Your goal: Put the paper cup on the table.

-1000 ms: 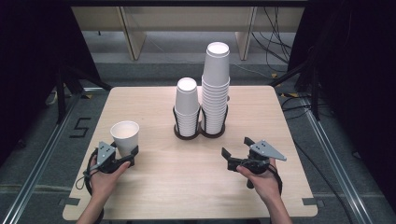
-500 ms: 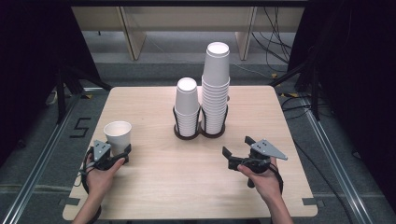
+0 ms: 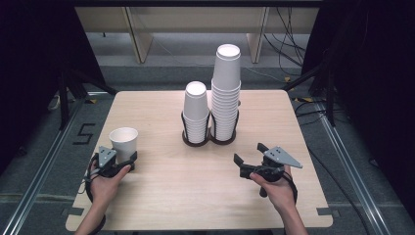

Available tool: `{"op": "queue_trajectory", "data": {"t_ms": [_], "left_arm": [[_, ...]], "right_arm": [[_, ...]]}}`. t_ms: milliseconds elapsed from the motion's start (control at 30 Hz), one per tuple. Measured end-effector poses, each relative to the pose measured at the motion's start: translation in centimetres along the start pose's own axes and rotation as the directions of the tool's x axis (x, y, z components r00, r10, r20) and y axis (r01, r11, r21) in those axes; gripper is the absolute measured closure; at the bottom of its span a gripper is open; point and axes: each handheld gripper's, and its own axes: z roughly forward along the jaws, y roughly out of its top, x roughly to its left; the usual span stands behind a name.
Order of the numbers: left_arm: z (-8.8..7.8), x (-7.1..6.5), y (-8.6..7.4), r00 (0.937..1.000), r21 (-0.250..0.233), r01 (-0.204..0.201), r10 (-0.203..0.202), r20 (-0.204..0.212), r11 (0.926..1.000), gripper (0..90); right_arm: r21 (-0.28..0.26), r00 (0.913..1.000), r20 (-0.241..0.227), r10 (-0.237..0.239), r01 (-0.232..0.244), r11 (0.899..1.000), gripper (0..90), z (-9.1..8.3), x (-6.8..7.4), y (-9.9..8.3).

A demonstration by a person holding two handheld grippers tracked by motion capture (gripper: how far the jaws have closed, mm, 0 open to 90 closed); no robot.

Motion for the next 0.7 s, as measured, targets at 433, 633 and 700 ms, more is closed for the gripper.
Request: {"op": "queue_trajectory", "data": {"t_ms": [433, 633, 700], "left_arm": [[0.48, 0.02, 0.18, 0.9996, 0.042, 0.006, -0.007, 0.029, 0.9991, 19.9], [0.52, 0.13, 0.3, 0.9994, 0.058, 0.009, -0.011, 0.032, 0.9983, 19.8], [0.52, 0.13, 0.33, 0.9994, 0.06, 0.009, -0.011, 0.033, 0.9982, 19.8]], "right_arm": [[-0.006, 0.9999, -0.003, 0.015, -0.015, 1.0, 2.7, -0.03, 0.12, 0.22], [-0.011, 0.9999, 0.011, -0.007, 0.007, 1.0, 2.7, -0.1, -0.04, 0.32], [-0.013, 1.0, 0.005, -0.001, 0.001, 1.0, 2.7, -0.11, -0.01, 0.33]]}}
